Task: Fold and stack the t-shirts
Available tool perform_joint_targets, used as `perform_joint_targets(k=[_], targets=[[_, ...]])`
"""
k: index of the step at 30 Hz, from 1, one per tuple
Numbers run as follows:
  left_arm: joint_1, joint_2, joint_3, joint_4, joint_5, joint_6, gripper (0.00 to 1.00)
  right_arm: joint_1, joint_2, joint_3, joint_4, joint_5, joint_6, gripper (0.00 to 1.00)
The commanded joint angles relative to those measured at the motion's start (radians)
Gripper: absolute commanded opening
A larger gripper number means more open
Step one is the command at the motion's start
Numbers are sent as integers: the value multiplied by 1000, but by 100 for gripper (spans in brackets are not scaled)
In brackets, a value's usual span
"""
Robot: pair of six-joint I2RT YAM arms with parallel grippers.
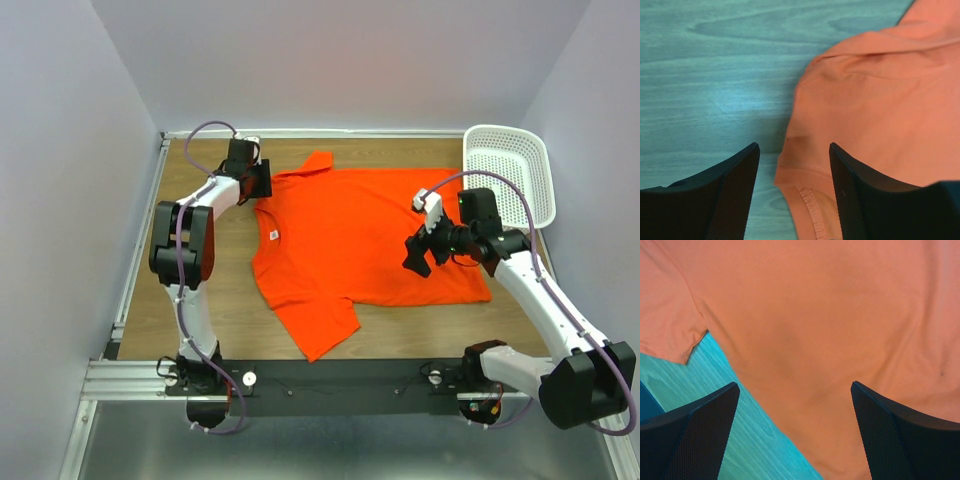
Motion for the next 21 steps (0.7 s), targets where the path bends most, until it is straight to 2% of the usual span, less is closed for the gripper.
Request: perform_joint_targets(k=[1,4,8,11,12,13,17,21], targets=[[6,44,51,-49,74,37,65,-7,9,-12,10,-27,10,100],[6,75,45,-66,78,41,62,-7,12,-11,10,-27,12,100],[7,108,44,-88,86,37,47,-5,11,-9,10,-26,13,100],[10,113,49,-109,78,30,24,-5,8,-9,10,-26,15,100],[12,104,45,-114,74,27,7,-7,5,-11,10,-27,15,100],[17,95,38,-115,56,20,0,-5,3,-11,11,-26,13,100],[50,20,-29,-112,17,-11,0,-7,-3,-12,11,-24,13,100],[150,-94,-188,-103,-17,-37,0,-7,-3,-9,11,-24,9,100]])
